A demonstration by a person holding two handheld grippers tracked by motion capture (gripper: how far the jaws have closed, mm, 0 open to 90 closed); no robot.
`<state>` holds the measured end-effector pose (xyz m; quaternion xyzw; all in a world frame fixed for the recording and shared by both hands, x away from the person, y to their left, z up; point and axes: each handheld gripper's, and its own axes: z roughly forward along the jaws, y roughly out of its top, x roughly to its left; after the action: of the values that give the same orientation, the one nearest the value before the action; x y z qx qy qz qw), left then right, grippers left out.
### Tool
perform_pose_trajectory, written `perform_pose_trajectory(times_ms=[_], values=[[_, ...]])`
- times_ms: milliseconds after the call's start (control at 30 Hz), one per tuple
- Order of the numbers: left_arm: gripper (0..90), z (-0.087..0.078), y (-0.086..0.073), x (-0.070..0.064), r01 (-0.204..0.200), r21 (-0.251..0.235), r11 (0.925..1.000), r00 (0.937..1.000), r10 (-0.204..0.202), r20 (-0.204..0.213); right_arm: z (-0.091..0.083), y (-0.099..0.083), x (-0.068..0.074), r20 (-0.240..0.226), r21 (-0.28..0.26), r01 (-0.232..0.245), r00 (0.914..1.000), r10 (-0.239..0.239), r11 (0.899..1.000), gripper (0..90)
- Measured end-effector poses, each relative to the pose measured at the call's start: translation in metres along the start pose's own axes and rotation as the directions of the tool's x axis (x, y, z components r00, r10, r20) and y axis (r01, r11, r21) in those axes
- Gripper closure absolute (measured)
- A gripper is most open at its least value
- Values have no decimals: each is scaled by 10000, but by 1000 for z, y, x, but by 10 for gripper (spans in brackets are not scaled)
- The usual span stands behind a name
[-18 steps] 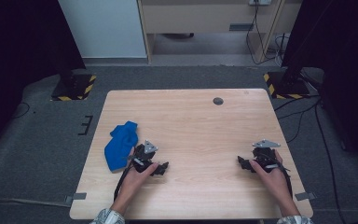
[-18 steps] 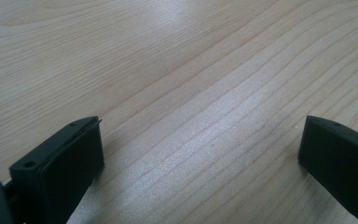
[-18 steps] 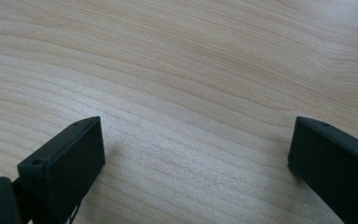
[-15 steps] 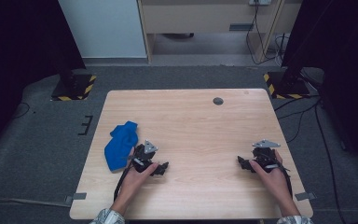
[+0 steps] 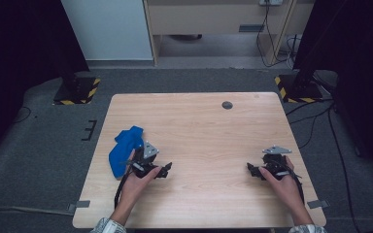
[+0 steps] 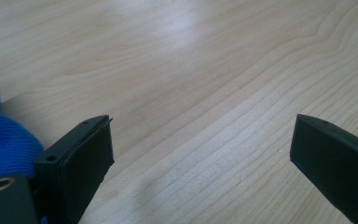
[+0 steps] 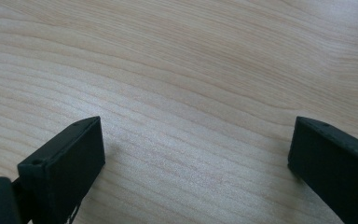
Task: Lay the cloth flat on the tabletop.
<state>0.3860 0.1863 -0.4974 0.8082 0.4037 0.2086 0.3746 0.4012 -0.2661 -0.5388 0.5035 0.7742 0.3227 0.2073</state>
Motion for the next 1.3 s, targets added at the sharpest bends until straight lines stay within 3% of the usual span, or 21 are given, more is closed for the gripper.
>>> perform_pose_trajectory(times_ms=[67, 167, 200, 233, 400, 433, 567, 600, 633, 667, 733, 867, 900, 933, 1067, 1100, 1133, 1167, 1200, 1267, 1300], values=[[55, -9, 1, 9, 24, -94, 10000, 9991, -28, -429, 0, 0, 0, 10, -17, 0, 10000, 1, 10000, 38], [56, -14, 0, 18, 147, -128, 9998, 9978, -155, -641, 0, 0, 0, 11, -19, -3, 10000, 3, 10000, 38], [57, -20, -2, 28, 331, -274, 9991, 9952, -354, -910, 0, 0, 0, 22, -13, 8, 10000, -8, 10000, 37], [58, -20, -2, 28, 331, -274, 9991, 9952, -354, -910, 0, 0, 0, 21, -12, 7, 10000, -7, 10000, 36], [62, -32, -13, 60, 990, -489, 9939, 9838, -1051, -1451, 0, 0, 0, 36, -19, 8, 10000, -8, 10000, 36], [62, -32, -13, 60, 990, -489, 9939, 9838, -1051, -1451, 0, 0, 0, 36, -19, 8, 10000, -8, 10000, 36], [63, -42, -20, 79, 1293, -696, 9892, 9724, -1402, -1863, 0, 0, 2, 52, -12, -15, 10000, 15, 10000, 35], [64, -43, -21, 82, 1322, -684, 9889, 9696, -1434, -1983, 0, 0, 2, 36, -5, 7, 10000, -7, 10000, 31], [64, -43, -26, 90, 1488, -616, 9869, 9623, -1589, -2208, 0, 0, 2, 39, 2, 0, 10000, 0, 10000, 29], [65, -43, -26, 90, 1488, -616, 9869, 9623, -1589, -2208, 0, 0, 2, 39, 2, 0, 10000, 0, 10000, 29], [66, -42, -32, 97, 1539, -433, 9871, 9552, -1598, -2490, 1, 0, 2, 34, -2, 7, 10000, -7, 10000, 28], [90, -33, -43, 104, 1653, 122, 9862, 9556, -1571, -2493, 0, 0, 4, 29, 20, -42, 10000, 42, 10000, 28], [111, -26, -48, 107, 1699, 581, 9837, 9595, -1517, -2375, 1, 0, 4, 33, 0, -45, 10000, 45, 10000, 28], [131, -24, -50, 108, 1778, 682, 9817, 9585, -1571, -2380, 0, 0, 4, -5, 22, 0, 10000, 0, 10000, 28], [180, -21, -51, 110, 2037, 861, 9752, 9584, -1807, -2208, 0, 0, 4, -21, 15, 4, 10000, -4, 10000, 28], [252, -19, -53, 111, 2213, 947, 9706, 9586, -1986, -2042, 1, 0, 5, -21, 2, 16, 10000, -16, 10000, 28], [257, -19, -53, 111, 2213, 947, 9706, 9586, -1986, -2042, 1, 0, 5, -21, 2, 16, 10000, -16, 10000, 28], [257, -18, -54, 113, 2446, 903, 9654, 9565, -2249, -1858, 1, 0, 5, -20, 2, 20, 10000, -20, 10000, 28], [316, -18, -55, 115, 2561, 798, 9633, 9571, -2412, -1608, 1, 0, 5, -19, -10, 35, 10000, -35, 10000, 28], [339, -18, -55, 115, 2602, 765, 9625, 9573, -2468, -1506, 1, 0, 5, -8, -8, 37, 10000, -37, 10000, 28], [450, -19, -55, 114, 2590, 720, 9632, 9605, -2490, -1245, 1, 0, 5, -21, 10, 6, 10000, -6, 10000, 28]])
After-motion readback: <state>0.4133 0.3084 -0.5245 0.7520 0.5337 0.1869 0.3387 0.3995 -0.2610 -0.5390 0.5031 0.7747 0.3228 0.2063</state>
